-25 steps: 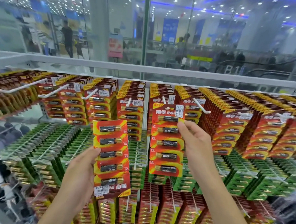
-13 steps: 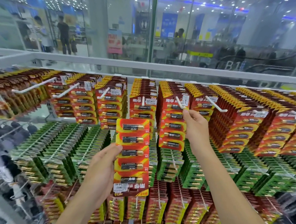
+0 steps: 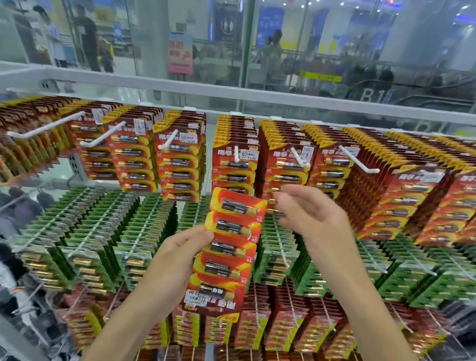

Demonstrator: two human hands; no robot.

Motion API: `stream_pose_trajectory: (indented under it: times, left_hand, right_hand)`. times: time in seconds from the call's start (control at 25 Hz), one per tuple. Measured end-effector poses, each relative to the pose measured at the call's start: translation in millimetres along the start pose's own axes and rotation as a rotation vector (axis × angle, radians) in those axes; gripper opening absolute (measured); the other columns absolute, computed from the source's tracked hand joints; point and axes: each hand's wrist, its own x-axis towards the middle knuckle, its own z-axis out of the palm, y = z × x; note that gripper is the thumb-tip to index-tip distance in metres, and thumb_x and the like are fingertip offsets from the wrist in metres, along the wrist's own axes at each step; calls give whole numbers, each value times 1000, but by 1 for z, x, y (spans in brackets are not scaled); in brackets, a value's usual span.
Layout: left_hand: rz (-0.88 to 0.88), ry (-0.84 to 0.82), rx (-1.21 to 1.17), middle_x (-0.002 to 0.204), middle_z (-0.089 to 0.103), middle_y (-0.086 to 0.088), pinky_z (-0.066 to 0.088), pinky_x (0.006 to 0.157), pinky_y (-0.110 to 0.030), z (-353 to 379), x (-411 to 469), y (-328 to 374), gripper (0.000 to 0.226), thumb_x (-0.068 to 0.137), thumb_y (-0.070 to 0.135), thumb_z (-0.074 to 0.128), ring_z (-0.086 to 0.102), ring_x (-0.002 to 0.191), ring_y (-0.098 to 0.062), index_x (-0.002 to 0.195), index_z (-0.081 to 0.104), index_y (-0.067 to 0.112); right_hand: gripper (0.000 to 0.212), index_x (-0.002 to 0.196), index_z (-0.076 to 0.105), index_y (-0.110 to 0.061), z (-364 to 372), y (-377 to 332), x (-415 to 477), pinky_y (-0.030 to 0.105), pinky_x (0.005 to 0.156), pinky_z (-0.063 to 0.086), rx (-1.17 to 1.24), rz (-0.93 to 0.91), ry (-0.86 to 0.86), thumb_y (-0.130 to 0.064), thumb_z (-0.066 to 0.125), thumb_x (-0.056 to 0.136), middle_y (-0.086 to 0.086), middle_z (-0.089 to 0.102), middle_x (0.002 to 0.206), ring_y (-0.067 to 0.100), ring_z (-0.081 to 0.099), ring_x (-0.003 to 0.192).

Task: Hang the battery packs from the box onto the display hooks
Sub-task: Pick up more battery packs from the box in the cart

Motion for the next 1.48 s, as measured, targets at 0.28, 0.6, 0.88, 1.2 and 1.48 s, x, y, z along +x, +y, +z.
stream_pose_trajectory:
  times: [0.28, 0.6, 0.88, 1.2, 1.48]
  left_hand:
    - [-96, -235, 252, 99, 81, 0, 58, 72, -16, 7, -5, -3, 34, 104, 18, 54, 78, 89, -9, 90, 85, 17]
    - [-55, -159, 102, 113, 76, -21, 64, 73, -34, -34, -5, 9, 69, 46, 30, 105, 77, 95, -32, 109, 81, 14]
    - [138, 83, -257, 116, 78, -12, 62, 90, -38, 6, -14, -6, 36, 87, 9, 67, 76, 106, -25, 123, 68, 11]
    - [145, 76, -117, 112, 79, -12, 64, 74, -32, 13, -8, 1, 24, 97, 9, 64, 77, 100, -26, 118, 74, 9]
    - [50, 83, -80, 106, 80, -12, 63, 76, -35, 20, -16, -15, 23, 98, 21, 63, 78, 94, -25, 115, 75, 11]
  right_hand:
    - [23, 101, 79, -28, 13, 8, 10, 32, 83, 61, -90, 135, -276, -27, 87, 80, -9, 79, 99, 10, 75, 92]
    - [31, 114, 76, -21, 15, 26, 1, 33, 85, 54, 418, 395, 65, -26, 81, 84, -2, 79, 107, 13, 76, 95]
    - [37, 121, 69, -15, 42, 42, -40, 36, 91, 53, 895, 631, 97, -24, 74, 86, 3, 79, 109, 19, 72, 106]
    - [42, 115, 68, -8, 40, 52, -74, 39, 74, 64, 474, 427, -144, -14, 82, 76, 9, 79, 103, 28, 77, 94]
    - [36, 117, 69, -12, 51, 61, -84, 45, 77, 64, 505, 495, -124, -24, 76, 83, 9, 79, 104, 28, 77, 95]
